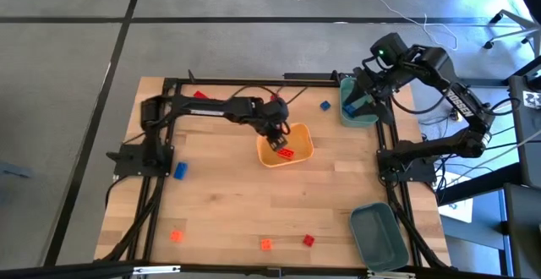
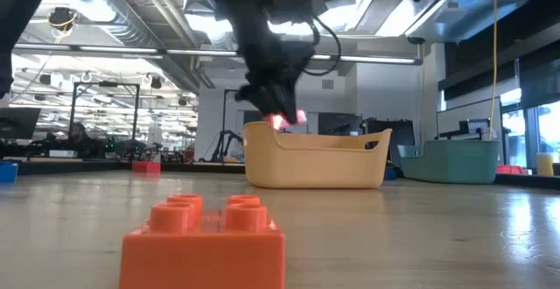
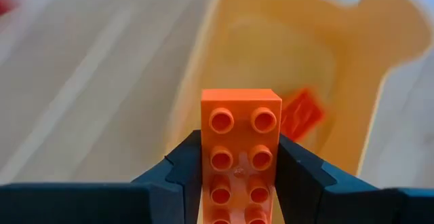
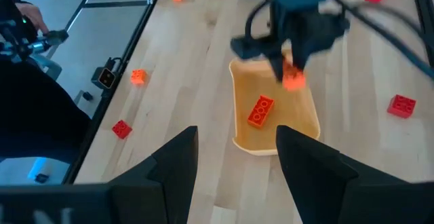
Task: Sort & place blocks by color
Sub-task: Put the orange game piece into the yellow bin, then put the red game piece into the gray bin
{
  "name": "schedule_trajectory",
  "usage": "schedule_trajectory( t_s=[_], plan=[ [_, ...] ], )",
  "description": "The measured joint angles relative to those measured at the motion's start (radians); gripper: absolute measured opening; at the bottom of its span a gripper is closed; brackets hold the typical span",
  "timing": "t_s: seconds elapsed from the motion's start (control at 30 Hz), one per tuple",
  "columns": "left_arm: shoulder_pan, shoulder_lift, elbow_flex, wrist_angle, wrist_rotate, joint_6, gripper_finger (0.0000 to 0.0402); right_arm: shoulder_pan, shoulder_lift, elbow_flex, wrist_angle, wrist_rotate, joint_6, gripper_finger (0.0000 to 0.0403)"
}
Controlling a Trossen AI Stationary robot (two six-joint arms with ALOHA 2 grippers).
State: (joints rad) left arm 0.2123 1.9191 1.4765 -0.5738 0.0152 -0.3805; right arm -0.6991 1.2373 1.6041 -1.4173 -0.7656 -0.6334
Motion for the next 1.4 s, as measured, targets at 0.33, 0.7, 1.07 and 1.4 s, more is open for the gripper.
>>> schedule_trajectory(
  t_s=[0.33,0.7,1.07,1.4],
  plan=[
    [0.006,0.106,-0.001,0.016,0.025,0.0,0.0131,0.003,-0.001,-0.007,0.019,0.013,0.0,0.02],
    [0.01,0.133,0.0,0.008,0.029,0.001,0.0131,0.003,-0.001,-0.007,0.02,0.013,0.0,0.02],
    [0.01,0.133,0.0,0.01,0.024,-0.007,0.0194,0.003,-0.001,-0.006,0.02,0.014,0.0,0.02],
    [0.012,0.122,0.207,-0.114,0.08,-0.004,0.0195,0.003,-0.001,-0.006,0.024,0.176,0.045,0.0199]
  ],
)
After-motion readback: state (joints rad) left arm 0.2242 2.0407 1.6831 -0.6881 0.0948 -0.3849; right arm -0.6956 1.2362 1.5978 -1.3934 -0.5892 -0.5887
